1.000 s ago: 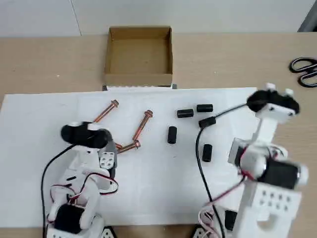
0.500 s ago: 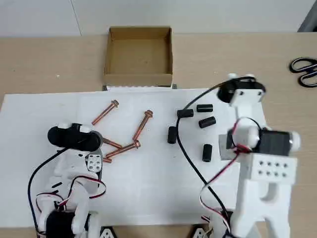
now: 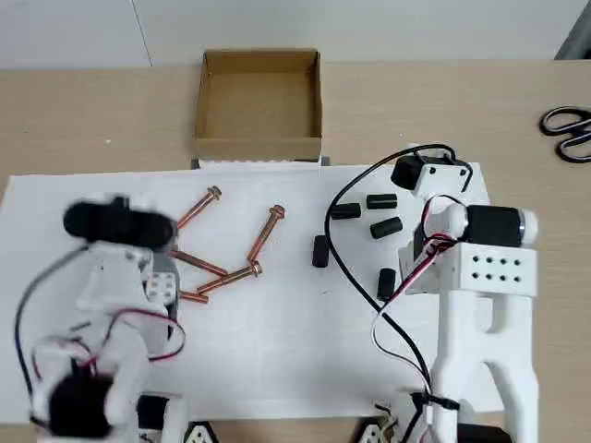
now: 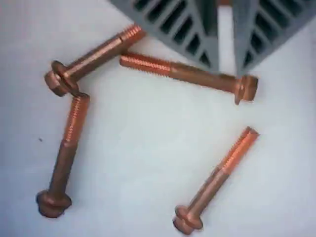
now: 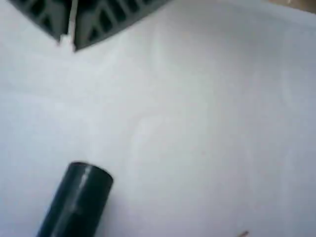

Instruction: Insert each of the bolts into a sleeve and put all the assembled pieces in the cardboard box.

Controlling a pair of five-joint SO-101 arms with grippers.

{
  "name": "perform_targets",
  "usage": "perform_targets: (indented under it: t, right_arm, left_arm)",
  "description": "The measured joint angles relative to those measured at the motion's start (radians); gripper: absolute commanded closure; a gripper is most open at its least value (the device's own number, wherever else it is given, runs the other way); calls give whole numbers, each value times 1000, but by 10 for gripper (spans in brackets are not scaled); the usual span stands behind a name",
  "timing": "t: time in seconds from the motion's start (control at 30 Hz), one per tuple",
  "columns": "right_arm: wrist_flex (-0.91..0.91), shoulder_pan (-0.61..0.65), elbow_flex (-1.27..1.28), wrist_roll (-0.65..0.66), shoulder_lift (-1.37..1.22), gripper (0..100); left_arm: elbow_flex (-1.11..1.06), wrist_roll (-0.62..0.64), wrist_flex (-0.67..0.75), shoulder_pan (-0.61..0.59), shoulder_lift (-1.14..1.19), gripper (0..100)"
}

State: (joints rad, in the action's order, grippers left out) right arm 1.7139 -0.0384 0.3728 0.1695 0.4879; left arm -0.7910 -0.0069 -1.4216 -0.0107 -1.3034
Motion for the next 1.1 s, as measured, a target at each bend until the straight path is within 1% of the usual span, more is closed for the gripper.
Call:
perform_targets:
  t: [0.2, 0.27, 0.43, 0.53, 0.67, 0.77, 0.9, 1.0, 1.1]
  right_arm:
    - [0, 2, 0, 0, -6, 995]
    - [0, 18, 0, 3, -6, 995]
    - [0, 78, 0, -5, -6, 995]
    - [0, 112, 0, -63, -6, 995]
    - [0, 114, 0, -135, -6, 995]
    - [-32, 110, 21, -149, -6, 995]
    - [-132, 121, 147, -158, -6, 995]
    - [-163, 117, 233, -158, -6, 995]
    - [-175, 120, 242, -158, -6, 995]
  left_arm:
    - [413, 17, -270, 0, 417, 993]
    - [471, 17, -302, 0, 540, 992]
    - [496, 18, -311, -2, 707, 990]
    - [497, 17, -311, -2, 783, 990]
    - [497, 17, -311, -2, 881, 990]
    - [497, 17, -311, -2, 945, 990]
    - [497, 20, -311, -2, 1000, 990]
    - [497, 20, -310, -2, 1014, 990]
    - [497, 21, -302, -2, 1014, 990]
